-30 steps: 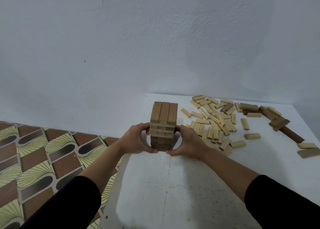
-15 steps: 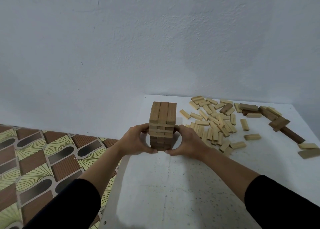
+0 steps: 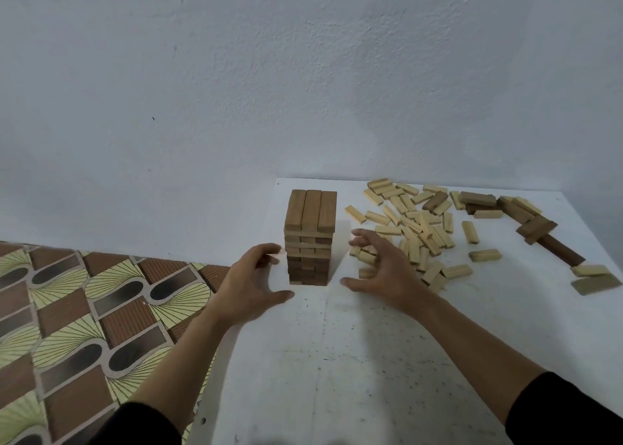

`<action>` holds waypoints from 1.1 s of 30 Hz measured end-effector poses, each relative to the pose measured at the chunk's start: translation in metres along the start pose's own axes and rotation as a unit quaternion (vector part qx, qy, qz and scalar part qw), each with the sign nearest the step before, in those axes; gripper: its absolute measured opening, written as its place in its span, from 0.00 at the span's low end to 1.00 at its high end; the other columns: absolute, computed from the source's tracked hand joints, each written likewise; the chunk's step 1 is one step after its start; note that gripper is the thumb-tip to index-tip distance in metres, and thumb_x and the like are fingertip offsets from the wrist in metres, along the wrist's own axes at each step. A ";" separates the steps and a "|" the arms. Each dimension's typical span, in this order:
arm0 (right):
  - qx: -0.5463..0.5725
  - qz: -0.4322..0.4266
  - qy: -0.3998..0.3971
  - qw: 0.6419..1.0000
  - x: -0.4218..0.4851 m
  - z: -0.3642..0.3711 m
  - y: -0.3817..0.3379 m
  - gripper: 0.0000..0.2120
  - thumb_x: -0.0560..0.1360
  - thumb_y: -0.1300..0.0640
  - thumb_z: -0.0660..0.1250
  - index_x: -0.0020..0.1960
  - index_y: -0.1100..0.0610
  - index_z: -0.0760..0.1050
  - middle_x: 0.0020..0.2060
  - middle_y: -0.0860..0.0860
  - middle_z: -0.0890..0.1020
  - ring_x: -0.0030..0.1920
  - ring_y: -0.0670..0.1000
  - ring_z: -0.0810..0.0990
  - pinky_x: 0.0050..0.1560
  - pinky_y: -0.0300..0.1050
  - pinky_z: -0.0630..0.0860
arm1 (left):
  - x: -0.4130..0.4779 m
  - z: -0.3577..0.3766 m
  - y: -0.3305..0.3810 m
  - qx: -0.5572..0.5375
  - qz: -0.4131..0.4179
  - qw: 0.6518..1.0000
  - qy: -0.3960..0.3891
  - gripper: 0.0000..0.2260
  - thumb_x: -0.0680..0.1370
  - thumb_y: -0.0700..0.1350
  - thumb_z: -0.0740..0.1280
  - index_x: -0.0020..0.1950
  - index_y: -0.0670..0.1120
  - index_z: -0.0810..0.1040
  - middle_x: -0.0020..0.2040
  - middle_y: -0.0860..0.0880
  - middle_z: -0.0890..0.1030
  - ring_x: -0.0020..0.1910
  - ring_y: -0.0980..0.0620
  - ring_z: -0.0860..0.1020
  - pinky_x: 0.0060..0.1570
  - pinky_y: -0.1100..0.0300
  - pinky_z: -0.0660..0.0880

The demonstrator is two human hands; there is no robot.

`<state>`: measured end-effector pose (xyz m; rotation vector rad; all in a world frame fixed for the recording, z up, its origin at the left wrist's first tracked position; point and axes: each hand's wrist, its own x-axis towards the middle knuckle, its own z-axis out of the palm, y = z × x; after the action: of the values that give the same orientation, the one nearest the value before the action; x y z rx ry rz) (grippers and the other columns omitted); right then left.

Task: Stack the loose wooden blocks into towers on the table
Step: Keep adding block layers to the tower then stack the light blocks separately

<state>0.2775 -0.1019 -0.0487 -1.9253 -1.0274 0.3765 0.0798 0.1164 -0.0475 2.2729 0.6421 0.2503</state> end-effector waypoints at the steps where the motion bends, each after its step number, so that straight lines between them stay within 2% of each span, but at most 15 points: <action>1: 0.016 0.007 0.019 1.000 -0.007 -0.002 0.000 0.35 0.66 0.47 0.81 0.69 0.43 0.70 0.59 0.42 0.78 0.59 0.45 0.77 0.57 0.43 0.76 | -0.009 0.001 -0.001 0.003 -0.004 1.000 0.019 0.33 0.65 0.53 0.83 0.65 0.58 0.69 0.57 0.65 0.75 0.57 0.73 0.71 0.51 0.76 0.67; 3: 0.024 0.008 0.056 0.998 -0.023 -0.003 0.000 0.25 0.70 0.51 0.79 0.64 0.45 0.73 0.55 0.44 0.79 0.57 0.42 0.77 0.56 0.40 0.76 | -0.023 0.004 -0.001 0.005 -0.003 0.999 0.048 0.27 0.66 0.52 0.82 0.59 0.57 0.72 0.56 0.65 0.76 0.57 0.72 0.72 0.51 0.73 0.69; 5: -0.004 -0.011 0.080 0.997 -0.038 -0.002 -0.002 0.17 0.73 0.54 0.76 0.60 0.48 0.76 0.52 0.43 0.80 0.55 0.41 0.77 0.56 0.37 0.75 | -0.036 0.006 0.002 0.005 0.010 0.997 0.079 0.19 0.68 0.48 0.81 0.52 0.56 0.75 0.52 0.63 0.78 0.55 0.66 0.75 0.50 0.68 0.72; 7: -0.042 -0.041 0.093 0.994 -0.049 -0.001 -0.004 0.13 0.74 0.58 0.75 0.56 0.53 0.79 0.50 0.44 0.80 0.54 0.40 0.77 0.55 0.35 0.73 | -0.046 0.007 0.009 0.018 0.026 0.995 0.099 0.12 0.70 0.48 0.79 0.44 0.55 0.77 0.46 0.60 0.79 0.50 0.60 0.76 0.44 0.65 0.72; 9: -0.079 -0.076 0.102 0.989 -0.056 -0.001 -0.002 0.10 0.74 0.60 0.75 0.54 0.56 0.80 0.49 0.47 0.80 0.53 0.44 0.77 0.56 0.37 0.74 | -0.057 0.010 0.017 0.006 0.042 0.995 0.094 0.09 0.72 0.50 0.76 0.39 0.52 0.77 0.40 0.56 0.80 0.44 0.54 0.77 0.38 0.63 0.72; 12: -0.108 -0.114 0.115 0.981 -0.067 -0.003 0.005 0.08 0.74 0.62 0.74 0.52 0.58 0.81 0.48 0.48 0.80 0.52 0.47 0.78 0.55 0.45 0.77 | -0.074 0.018 0.033 -0.013 0.085 0.995 0.041 0.12 0.76 0.55 0.71 0.38 0.50 0.76 0.36 0.52 0.78 0.38 0.49 0.76 0.35 0.58 0.74; 16: -0.156 -0.131 0.148 0.968 -0.088 -0.020 0.015 0.06 0.76 0.58 0.69 0.51 0.58 0.81 0.47 0.48 0.80 0.52 0.49 0.78 0.55 0.49 0.76 | -0.082 0.038 0.059 -0.058 0.151 0.987 -0.020 0.09 0.80 0.49 0.71 0.40 0.50 0.76 0.37 0.54 0.78 0.37 0.49 0.77 0.37 0.65 0.73; 18: -0.197 -0.104 0.164 0.961 -0.099 -0.035 0.023 0.10 0.76 0.53 0.66 0.52 0.58 0.81 0.49 0.48 0.80 0.54 0.50 0.76 0.58 0.49 0.72 | -0.076 0.053 0.075 -0.081 0.179 0.980 -0.042 0.06 0.80 0.46 0.71 0.44 0.50 0.78 0.40 0.55 0.79 0.41 0.48 0.78 0.40 0.65 0.74; 21: -0.230 -0.039 0.169 0.958 -0.110 -0.057 0.033 0.15 0.76 0.49 0.64 0.56 0.56 0.81 0.54 0.49 0.80 0.60 0.52 0.74 0.61 0.50 0.70 | -0.062 0.074 0.097 -0.112 0.211 0.968 -0.071 0.02 0.81 0.45 0.71 0.51 0.50 0.79 0.48 0.55 0.81 0.48 0.48 0.80 0.46 0.58 0.78; 24: -0.245 0.005 0.177 0.953 -0.120 -0.079 0.045 0.14 0.77 0.49 0.64 0.58 0.54 0.79 0.56 0.48 0.79 0.61 0.52 0.73 0.60 0.50 0.70 | -0.042 0.103 0.113 -0.088 0.251 0.962 -0.060 0.07 0.81 0.47 0.70 0.58 0.51 0.79 0.58 0.57 0.79 0.60 0.53 0.78 0.57 0.58 0.76; 26: -0.263 0.032 0.186 0.946 -0.128 -0.096 0.055 0.14 0.77 0.49 0.64 0.59 0.53 0.79 0.56 0.48 0.79 0.62 0.51 0.73 0.61 0.49 0.69 | -0.025 0.128 0.124 -0.026 0.287 0.957 -0.035 0.11 0.82 0.50 0.67 0.64 0.51 0.78 0.67 0.56 0.75 0.70 0.57 0.70 0.67 0.57 0.70; 28: -0.279 0.066 0.187 0.940 -0.134 -0.112 0.066 0.15 0.79 0.48 0.63 0.62 0.53 0.77 0.59 0.48 0.78 0.63 0.50 0.72 0.63 0.49 0.69 | -0.009 0.151 0.136 0.046 0.303 0.951 -0.046 0.18 0.82 0.57 0.61 0.71 0.55 0.73 0.76 0.54 0.67 0.78 0.53 0.59 0.76 0.55 0.60; 30: -0.282 0.098 0.177 0.938 -0.136 -0.125 0.077 0.17 0.81 0.49 0.64 0.67 0.53 0.75 0.63 0.49 0.77 0.67 0.51 0.70 0.66 0.50 0.70 | 0.006 0.168 0.149 0.133 0.299 0.942 -0.079 0.23 0.83 0.63 0.53 0.78 0.63 0.62 0.83 0.54 0.53 0.82 0.50 0.46 0.77 0.52 0.47; 31: -0.282 0.106 0.168 0.939 -0.136 -0.129 0.081 0.19 0.81 0.49 0.64 0.70 0.54 0.73 0.65 0.50 0.76 0.68 0.51 0.69 0.68 0.51 0.69 | 0.013 0.175 0.153 0.179 0.293 0.935 -0.091 0.23 0.83 0.64 0.50 0.79 0.66 0.56 0.83 0.54 0.48 0.82 0.49 0.41 0.77 0.49 0.44; 33: -0.298 0.105 0.148 0.937 -0.133 -0.135 0.089 0.21 0.82 0.48 0.63 0.72 0.54 0.72 0.67 0.51 0.75 0.69 0.52 0.69 0.69 0.50 0.67 | 0.027 0.187 0.157 0.248 0.286 0.922 -0.088 0.23 0.84 0.65 0.46 0.80 0.68 0.49 0.83 0.53 0.45 0.82 0.47 0.40 0.77 0.43 0.46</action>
<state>0.3240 -0.3055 -0.0652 -2.5488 -0.7875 -0.1360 0.2289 -0.0774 -0.0674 2.8968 -0.0919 0.1658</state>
